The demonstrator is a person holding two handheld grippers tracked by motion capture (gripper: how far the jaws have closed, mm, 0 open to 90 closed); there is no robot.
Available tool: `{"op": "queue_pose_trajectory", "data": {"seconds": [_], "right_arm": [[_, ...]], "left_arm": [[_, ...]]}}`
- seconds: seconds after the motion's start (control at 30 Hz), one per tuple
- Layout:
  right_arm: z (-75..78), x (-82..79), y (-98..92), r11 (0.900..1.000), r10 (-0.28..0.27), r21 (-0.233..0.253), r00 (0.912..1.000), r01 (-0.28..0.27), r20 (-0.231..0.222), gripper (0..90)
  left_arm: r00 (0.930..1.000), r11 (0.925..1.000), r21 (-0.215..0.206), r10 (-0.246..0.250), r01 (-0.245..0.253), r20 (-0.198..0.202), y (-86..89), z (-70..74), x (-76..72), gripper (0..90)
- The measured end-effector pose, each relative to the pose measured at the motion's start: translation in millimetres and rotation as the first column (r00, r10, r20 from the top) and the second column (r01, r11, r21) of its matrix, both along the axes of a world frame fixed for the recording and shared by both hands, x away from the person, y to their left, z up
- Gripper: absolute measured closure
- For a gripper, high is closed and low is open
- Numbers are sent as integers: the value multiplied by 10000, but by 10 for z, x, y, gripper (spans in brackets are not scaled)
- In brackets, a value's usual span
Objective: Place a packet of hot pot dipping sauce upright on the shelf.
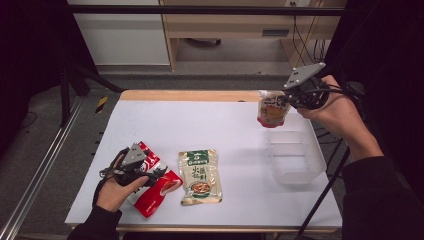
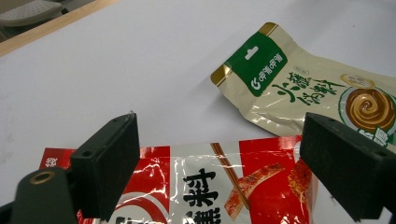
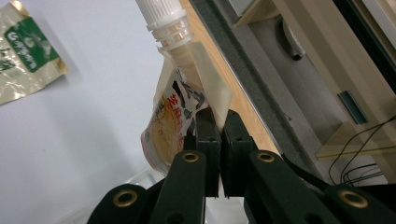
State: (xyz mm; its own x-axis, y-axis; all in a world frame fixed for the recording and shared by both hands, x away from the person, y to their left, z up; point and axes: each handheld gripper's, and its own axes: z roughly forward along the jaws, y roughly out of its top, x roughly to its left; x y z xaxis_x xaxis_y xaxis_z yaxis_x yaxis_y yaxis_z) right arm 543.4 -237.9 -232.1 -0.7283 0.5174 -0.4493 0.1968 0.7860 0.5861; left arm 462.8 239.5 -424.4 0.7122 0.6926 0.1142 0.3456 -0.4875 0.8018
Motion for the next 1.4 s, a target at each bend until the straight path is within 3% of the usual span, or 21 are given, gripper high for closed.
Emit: {"op": "queue_pose_trajectory", "data": {"seconds": [0.27,0.7,0.97,1.4], "right_arm": [[-141,47,-193,9979,-522,401,9979,506,389,882],[-244,41,-303,9956,-790,553,9946,753,679,882],[-308,28,-352,9937,-1003,563,9925,964,693,882],[-478,144,-550,9885,-1375,703,9891,1337,532,882]], "left_arm": [[9999,9997,-168,147,-148,-46,80,-10,24,123],[9998,9996,-205,187,-188,-49,122,-22,25,121],[9991,9980,-482,414,-413,14,214,-3,35,121],[9980,9953,-739,627,-623,34,299,11,53,121]]}}
